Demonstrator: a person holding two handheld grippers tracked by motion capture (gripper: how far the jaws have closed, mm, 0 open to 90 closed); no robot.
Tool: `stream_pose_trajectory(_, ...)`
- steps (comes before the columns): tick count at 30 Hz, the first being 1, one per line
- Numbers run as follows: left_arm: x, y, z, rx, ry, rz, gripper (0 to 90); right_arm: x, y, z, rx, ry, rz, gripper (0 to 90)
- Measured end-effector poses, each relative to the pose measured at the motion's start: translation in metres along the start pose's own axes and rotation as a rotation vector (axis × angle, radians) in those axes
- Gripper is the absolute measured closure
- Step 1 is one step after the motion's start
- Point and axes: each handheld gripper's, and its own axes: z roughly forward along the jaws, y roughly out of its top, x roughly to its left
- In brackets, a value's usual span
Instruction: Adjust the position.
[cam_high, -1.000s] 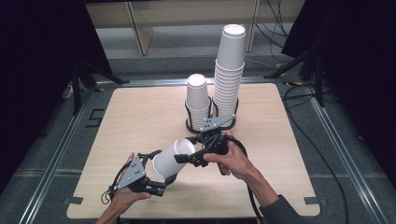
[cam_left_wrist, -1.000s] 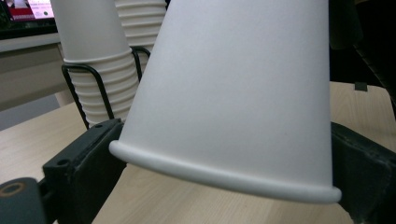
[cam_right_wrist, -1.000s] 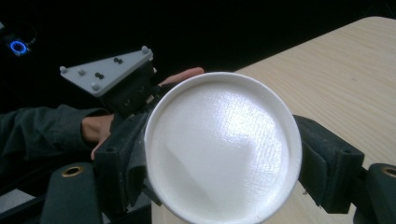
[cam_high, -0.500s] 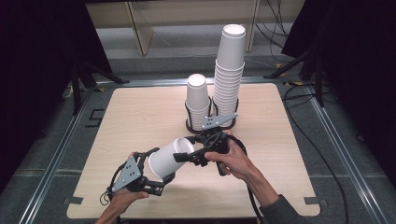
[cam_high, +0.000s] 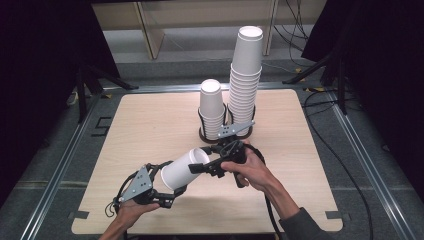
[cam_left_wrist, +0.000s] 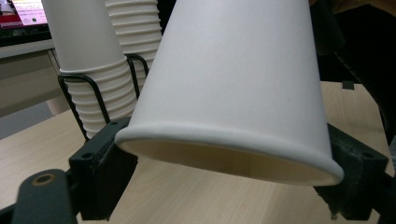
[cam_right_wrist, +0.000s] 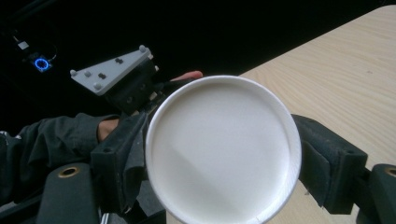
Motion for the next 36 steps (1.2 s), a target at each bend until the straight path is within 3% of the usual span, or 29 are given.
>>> stream_pose_trajectory(2,0.0,0.0,0.0,0.009,-0.001,0.001,15.7,0.0,-0.001,0.001,0.009,0.006,0.009,24.0)
stream_pose_trajectory(9,0.001,0.0,0.0,0.053,-0.008,-0.002,16.1,0.001,-0.001,0.003,0.048,-0.065,-0.06,20.7)
stream_pose_trajectory(12,0.0,-0.001,0.002,0.046,-0.022,-0.017,16.3,0.002,-0.001,0.002,0.063,-0.074,-0.073,19.1)
stream_pose_trajectory(14,0.0,0.0,0.001,0.083,-0.022,-0.008,16.4,0.003,0.0,0.001,0.074,-0.088,-0.088,18.5)
stream_pose_trajectory(21,0.003,0.0,0.0,0.118,-0.029,0.0,16.4,0.007,0.003,-0.002,0.116,-0.152,-0.17,17.4)
stream_pose_trajectory(23,0.002,-0.001,0.001,0.129,-0.028,-0.007,16.5,0.008,0.003,-0.001,0.135,-0.16,-0.166,17.4)
stream_pose_trajectory(29,0.002,-0.003,0.003,0.181,-0.047,0.009,16.7,0.012,0.003,0.0,0.187,-0.206,-0.228,17.1)
stream_pose_trajectory(33,0.0,-0.003,0.005,0.203,-0.065,0.019,16.7,0.018,0.004,0.003,0.235,-0.215,-0.304,17.1)
stream_pose_trajectory(34,-0.001,-0.003,0.005,0.206,-0.065,0.017,16.7,0.02,0.004,0.003,0.247,-0.218,-0.313,17.1)
stream_pose_trajectory(35,-0.001,-0.003,0.006,0.205,-0.071,0.02,16.7,0.023,0.003,0.004,0.267,-0.225,-0.29,17.1)
stream_pose_trajectory(36,-0.001,-0.003,0.006,0.211,-0.071,0.02,16.7,0.022,0.004,0.005,0.281,-0.233,-0.349,17.2)
